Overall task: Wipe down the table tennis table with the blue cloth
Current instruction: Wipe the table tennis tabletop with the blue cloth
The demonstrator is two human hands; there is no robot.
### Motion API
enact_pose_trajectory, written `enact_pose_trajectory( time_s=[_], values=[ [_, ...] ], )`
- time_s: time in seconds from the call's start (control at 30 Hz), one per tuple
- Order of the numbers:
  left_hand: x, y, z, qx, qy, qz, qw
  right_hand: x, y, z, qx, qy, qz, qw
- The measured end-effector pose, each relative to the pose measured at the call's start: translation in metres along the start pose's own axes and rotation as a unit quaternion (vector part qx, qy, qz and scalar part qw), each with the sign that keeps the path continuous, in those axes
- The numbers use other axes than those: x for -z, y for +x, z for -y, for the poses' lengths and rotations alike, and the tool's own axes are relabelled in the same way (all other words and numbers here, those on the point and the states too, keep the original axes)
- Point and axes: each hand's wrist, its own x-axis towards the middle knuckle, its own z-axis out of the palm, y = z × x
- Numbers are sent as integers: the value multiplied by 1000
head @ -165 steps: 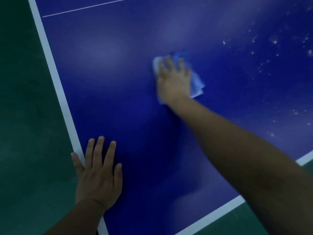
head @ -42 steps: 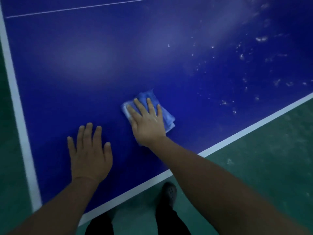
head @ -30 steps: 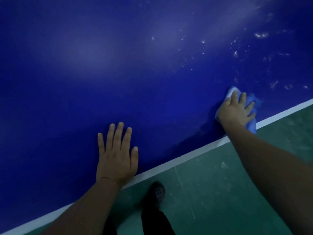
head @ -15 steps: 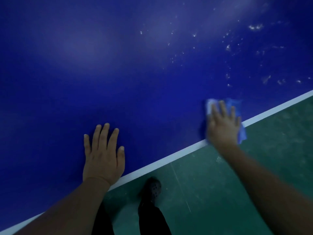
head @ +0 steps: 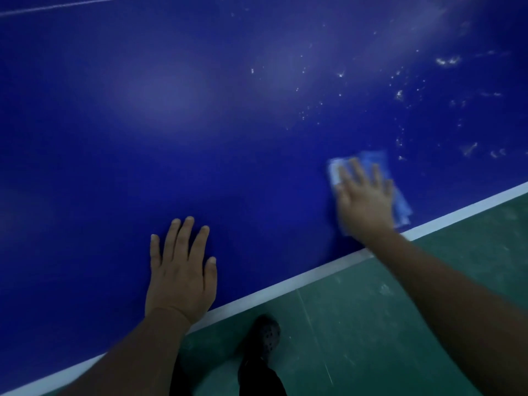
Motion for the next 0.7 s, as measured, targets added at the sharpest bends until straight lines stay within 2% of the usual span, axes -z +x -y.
enact_pose_trajectory(
  time_s=[0.07, 0.1, 0.17, 0.2, 0.27, 0.33, 0.37, 0.4, 0.43, 0.5, 0.6, 0.67, 0.7],
  values=[
    [-1, -1, 0, 0, 1, -2, 1000, 10, 16, -29, -175, 68, -16, 982],
    [-1, -1, 1, 2, 3, -2, 1000, 13, 19, -27, -226, 93, -26, 969],
    [-1, -1, 0, 3, 5, 0, 1000, 9, 17, 5, -247, 105, -28, 963],
    [0, -2, 0, 3, 3, -1, 1000, 4, 9, 29, -199, 88, -23, 976],
    [0, -1, 0, 5, 0, -3, 1000, -7, -20, 83, 5, 46, -19, 999],
    [0, -1, 0, 6, 3, -4, 1000, -16, -53, 106, 214, 16, -1, 977],
    [0, -1, 0, 5, 2, -5, 1000, -17, -55, 99, 258, 9, 8, 966],
    [0, -1, 0, 4, 1, -5, 1000, -13, -48, 84, 252, 11, 19, 967],
    [0, -2, 0, 3, 0, -5, 1000, -10, -38, 65, 207, 11, 13, 978],
    [-1, -2, 0, 1, 1, -8, 1000, -2, -15, 22, 49, 13, -2, 999],
    [0, -2, 0, 2, 7, -7, 1000, 10, 8, -12, -163, 79, -12, 983],
    [2, -1, -2, 4, 2, -4, 1000, 11, 16, 4, -235, 113, -17, 965],
    [2, -1, -4, 5, -1, -4, 1000, 10, 16, 21, -235, 108, -12, 966]
  ],
)
